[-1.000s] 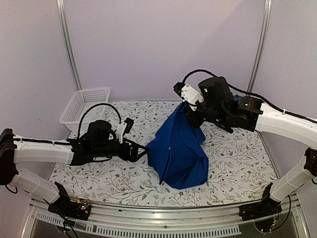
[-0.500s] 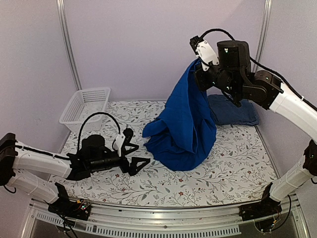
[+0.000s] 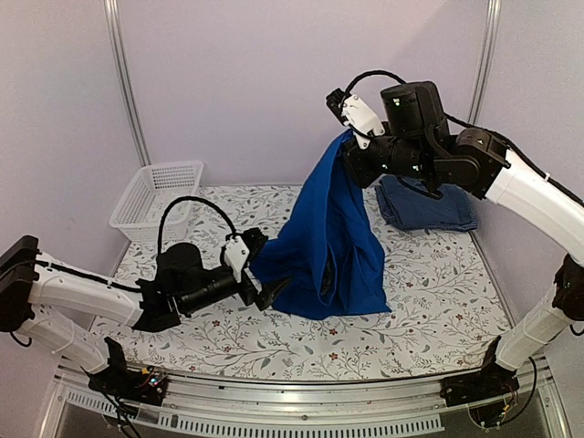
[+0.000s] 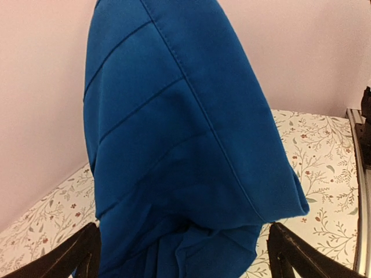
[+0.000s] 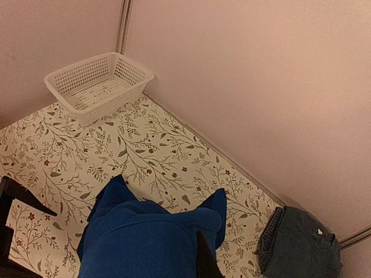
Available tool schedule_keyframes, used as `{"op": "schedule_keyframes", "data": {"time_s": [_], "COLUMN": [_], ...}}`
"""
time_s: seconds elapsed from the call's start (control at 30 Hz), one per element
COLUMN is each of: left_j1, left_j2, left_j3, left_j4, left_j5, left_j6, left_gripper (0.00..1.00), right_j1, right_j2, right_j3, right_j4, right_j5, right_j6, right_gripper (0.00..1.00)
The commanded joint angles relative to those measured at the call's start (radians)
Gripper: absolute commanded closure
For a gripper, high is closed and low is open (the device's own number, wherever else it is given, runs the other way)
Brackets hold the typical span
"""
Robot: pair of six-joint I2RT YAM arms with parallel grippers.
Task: Fold and stack the mixed laundry pile
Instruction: Pick up the crumpled skirt from the center of the board.
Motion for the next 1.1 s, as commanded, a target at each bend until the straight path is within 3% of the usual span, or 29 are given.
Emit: {"op": "schedule_keyframes", "data": {"time_s": [0.0,0.2,0.5,0.73,0.9,1.07], "left_j1": [0.009,-0.077,-0.237,-0.267,-0.274,-0.273], "left_j2": [-0.006,0.02,0.327,0.515,0.587,0.592], "left_j3": [0.041,-0.08,-0.023,0.126,0.22,0.25], "left_j4": [-0.036,0.22,0.598,0.827,0.844,0.758], "left_j5": [-0.017,-0.079,-0.37,-0.551,-0.556,-0.523], "left_j6": [0.096,-0.024,0.098,0.218,0.275,0.244], "left_gripper": [0.0,0.0,0.0,0.0,0.0,0.0], "right_j1": [-0.004,-0.004,-0.004,-0.004,-0.004,-0.004], "right_j2": [0.011,0.019,0.087,0.099,0.106,0.109], "right_j3": [0.053,0.15,0.274,0.278,0.282,0.289], "right_j4": [-0.003,0.047,0.102,0.129,0.131,0.135], "right_j5": [-0.018,0.095,0.184,0.221,0.233,0.251], "right_j6": [0.018,0.064,0.143,0.176,0.187,0.188], "right_gripper": [1.0,1.0,1.0,1.0,1.0,1.0]}}
